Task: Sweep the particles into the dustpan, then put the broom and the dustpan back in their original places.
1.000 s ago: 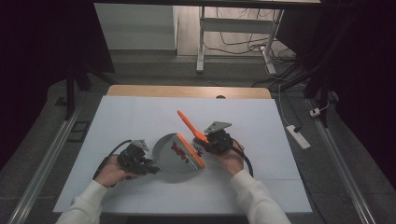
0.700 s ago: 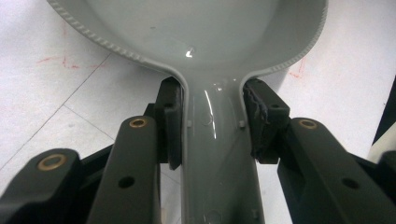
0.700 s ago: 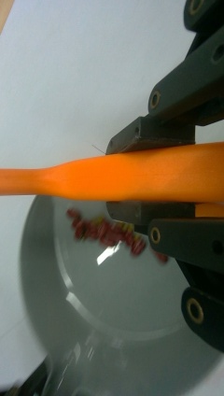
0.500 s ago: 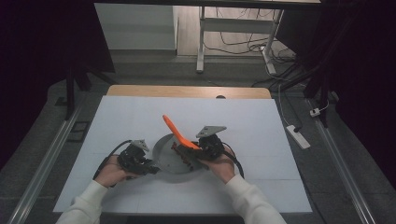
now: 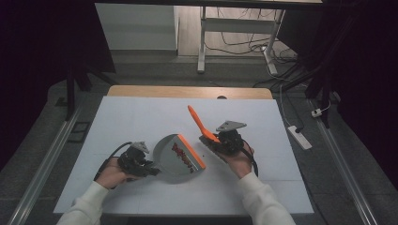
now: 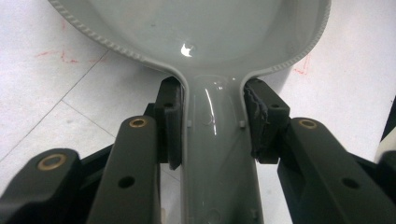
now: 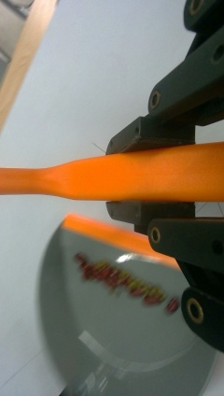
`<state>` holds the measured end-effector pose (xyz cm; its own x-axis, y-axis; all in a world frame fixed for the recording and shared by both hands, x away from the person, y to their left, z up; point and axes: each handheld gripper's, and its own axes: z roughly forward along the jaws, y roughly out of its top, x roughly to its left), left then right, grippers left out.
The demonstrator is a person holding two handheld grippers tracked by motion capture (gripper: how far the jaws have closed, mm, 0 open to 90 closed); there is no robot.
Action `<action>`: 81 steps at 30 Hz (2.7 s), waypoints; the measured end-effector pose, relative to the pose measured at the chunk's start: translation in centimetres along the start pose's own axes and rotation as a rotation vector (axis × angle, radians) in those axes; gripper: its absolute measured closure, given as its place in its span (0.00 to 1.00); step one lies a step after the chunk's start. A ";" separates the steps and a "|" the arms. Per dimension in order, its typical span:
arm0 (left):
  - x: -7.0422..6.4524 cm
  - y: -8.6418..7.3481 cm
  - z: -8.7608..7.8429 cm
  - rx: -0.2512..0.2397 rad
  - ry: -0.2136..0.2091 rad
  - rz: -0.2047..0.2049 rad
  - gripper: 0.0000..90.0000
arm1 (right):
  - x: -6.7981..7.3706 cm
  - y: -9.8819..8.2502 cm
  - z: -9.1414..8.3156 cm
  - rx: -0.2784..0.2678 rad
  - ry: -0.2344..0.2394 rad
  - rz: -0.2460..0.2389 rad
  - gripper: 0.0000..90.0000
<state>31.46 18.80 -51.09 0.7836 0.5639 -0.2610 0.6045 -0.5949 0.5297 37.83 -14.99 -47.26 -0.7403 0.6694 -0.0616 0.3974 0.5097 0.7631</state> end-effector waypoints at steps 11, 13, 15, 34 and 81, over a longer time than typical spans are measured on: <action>-0.1 0.0 0.0 0.001 0.005 0.000 0.68 | 2.9 -1.7 0.1 0.034 0.087 0.012 0.77; -0.1 0.0 0.0 0.004 0.006 0.001 0.68 | 3.7 -1.6 0.1 0.027 0.100 0.012 0.78; -0.1 0.0 0.1 0.004 0.005 0.002 0.68 | 4.0 -1.5 0.0 0.004 0.128 0.028 0.78; -0.1 -0.2 -0.1 -0.027 0.027 0.004 0.68 | 0.0 -1.0 -3.6 -0.112 0.061 0.052 0.78; -0.8 -5.3 -3.9 -0.263 0.218 -0.250 0.68 | -1.6 -5.9 -9.1 -0.124 0.018 0.008 0.78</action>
<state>27.08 23.73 -50.56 0.5513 0.7974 -0.2456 0.6931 -0.2738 0.6669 31.75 -24.01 -45.75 -0.7476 0.6627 -0.0442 0.3343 0.4330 0.8371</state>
